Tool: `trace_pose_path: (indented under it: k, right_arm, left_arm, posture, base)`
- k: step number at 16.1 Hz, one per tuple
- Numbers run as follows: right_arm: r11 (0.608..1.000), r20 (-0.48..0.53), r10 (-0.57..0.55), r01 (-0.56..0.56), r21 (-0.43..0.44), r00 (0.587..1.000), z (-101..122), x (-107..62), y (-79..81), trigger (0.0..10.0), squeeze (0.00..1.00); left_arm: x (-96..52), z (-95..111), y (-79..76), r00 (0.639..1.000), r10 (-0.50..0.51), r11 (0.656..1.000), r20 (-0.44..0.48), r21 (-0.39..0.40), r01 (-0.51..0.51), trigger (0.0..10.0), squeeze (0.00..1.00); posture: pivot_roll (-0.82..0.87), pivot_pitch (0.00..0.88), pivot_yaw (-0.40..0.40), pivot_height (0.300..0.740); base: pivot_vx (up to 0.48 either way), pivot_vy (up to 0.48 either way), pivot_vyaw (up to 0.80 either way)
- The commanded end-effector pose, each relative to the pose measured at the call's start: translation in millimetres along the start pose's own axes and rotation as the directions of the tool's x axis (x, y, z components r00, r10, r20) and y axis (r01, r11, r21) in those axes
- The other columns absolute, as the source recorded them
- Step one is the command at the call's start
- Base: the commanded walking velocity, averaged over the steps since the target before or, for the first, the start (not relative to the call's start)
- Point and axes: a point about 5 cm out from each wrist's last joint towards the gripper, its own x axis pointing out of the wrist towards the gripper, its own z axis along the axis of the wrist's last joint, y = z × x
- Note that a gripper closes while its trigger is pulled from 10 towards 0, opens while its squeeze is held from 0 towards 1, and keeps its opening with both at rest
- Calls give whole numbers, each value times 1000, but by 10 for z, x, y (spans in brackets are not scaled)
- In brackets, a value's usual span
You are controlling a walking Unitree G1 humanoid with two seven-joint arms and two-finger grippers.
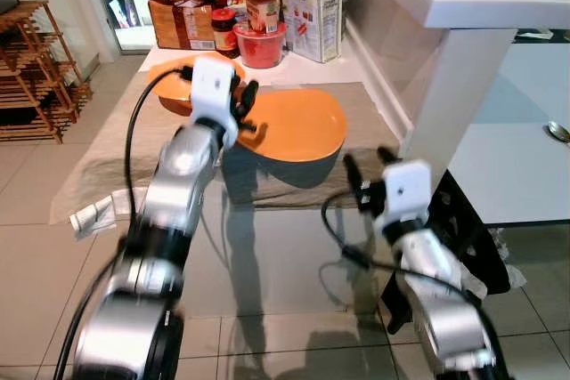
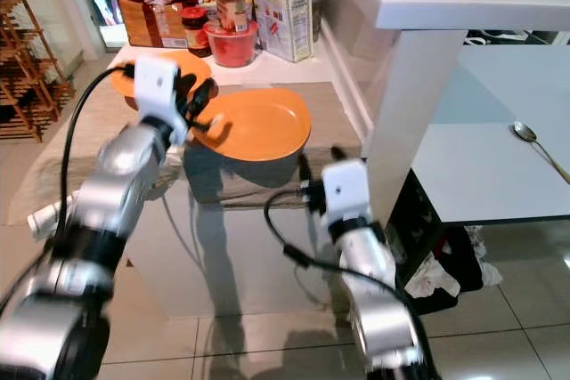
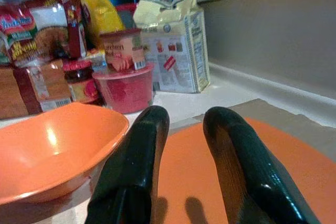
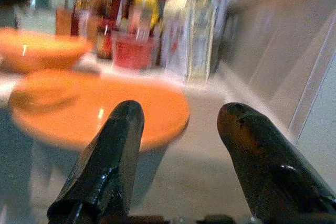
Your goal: Setting the table
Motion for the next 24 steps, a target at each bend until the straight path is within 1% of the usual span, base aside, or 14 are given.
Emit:
trace_pose_path:
  k: [1, 2, 3, 4, 5, 6, 7, 9, 10, 11, 14, 17, 23, 24]
  right_arm:
    - [999, 106, -41, 41, -1, 994, 226, 85, -89, 10000, 0]
    - [999, 118, -53, 53, 2, 992, 284, 125, -128, 10000, 0]
    - [998, 121, -65, 65, 4, 991, 308, 114, -160, 10000, 0]
    - [997, 120, -73, 73, 5, 990, 315, 72, -177, 10000, 0]
    - [997, 110, -78, 78, 4, 991, 305, 8, -191, 10000, 0]
    - [996, 101, -85, 85, 4, 991, 289, -26, -207, 10000, 0]
    - [995, 86, -98, 98, 5, 991, 248, -66, -222, 10000, 0]
    - [996, 80, -94, 93, 11, 992, 231, -48, -192, 10000, 0]
    - [997, 84, -77, 76, 17, 993, 231, -16, -145, 10000, 0]
    - [997, 94, -74, 72, 15, 993, 244, 3, -135, 10000, 0]
    - [997, 115, -80, 80, 2, 990, 257, 38, -128, 10000, 0]
    - [997, 132, -75, 77, -7, 988, 264, 82, -111, 10000, 0]
    - [999, 134, -48, 49, -3, 990, 234, 112, -61, 10000, 0]
    - [999, 135, -45, 45, -1, 990, 232, 116, -50, 10000, 0]
  left_arm:
    - [-120, 111, 7, 997, 16, 1000, 79, 21, -18, 10000, 0]
    - [-249, 64, 26, 997, 39, 999, 66, 24, -41, 10000, 0]
    - [-427, 13, 28, 998, 47, 999, 39, -6, -47, 10000, 0]
    - [-653, -28, 45, 998, 58, 998, 2, -24, -58, 10000, 0]
    - [-884, -49, 104, 995, 95, 994, -41, -40, -97, 10000, 0]
    - [-992, -37, 144, 992, 120, 992, -47, -44, -122, 10000, 0]
    - [-1106, 51, 175, 988, 151, 988, -34, -14, -152, 10000, 0]
    - [-1058, 116, 141, 989, 148, 989, -32, 12, -147, 10000, 0]
    - [-1023, 149, 100, 990, 136, 990, -25, 28, -135, 10000, 0]
    - [-1019, 179, 69, 992, 127, 992, -14, 21, -127, 10000, 0]
    - [-1021, 309, -35, 995, 92, 993, 41, 72, -95, 10000, 0]
    - [-984, 371, -115, 996, 66, 996, 66, 60, -70, 10000, 0]
    - [-958, 404, -120, 991, 98, 994, 87, 32, -101, 10000, 0]
    - [-955, 426, -100, 988, 118, 992, 100, 21, -120, 10000, 0]
  posture:
    - [-48, 0, 26, 740]
    - [-47, 0, 30, 740]
    - [-43, 0, 31, 740]
    - [-44, 0, 38, 740]
    - [-44, 0, 39, 740]
    - [-35, 0, 39, 740]
    - [-16, 0, 35, 740]
    - [-9, 0, 29, 740]
    - [-8, 0, 27, 740]
    - [-6, 0, 26, 740]
    - [-3, 0, 22, 740]
    - [-3, 0, 18, 740]
    - [2, 0, 10, 740]
    - [2, 0, 10, 740]
  base:
    - [0, 0, 0]
    - [0, 0, 0]
    - [0, 0, 0]
    - [0, 0, 0]
    - [0, 0, 0]
    - [0, 0, 0]
    - [0, 0, 0]
    - [0, 0, 0]
    - [472, 0, 0]
    - [472, 0, 0]
    - [480, 0, 0]
    - [480, 0, 0]
    - [471, 0, 0]
    - [0, 0, 0]
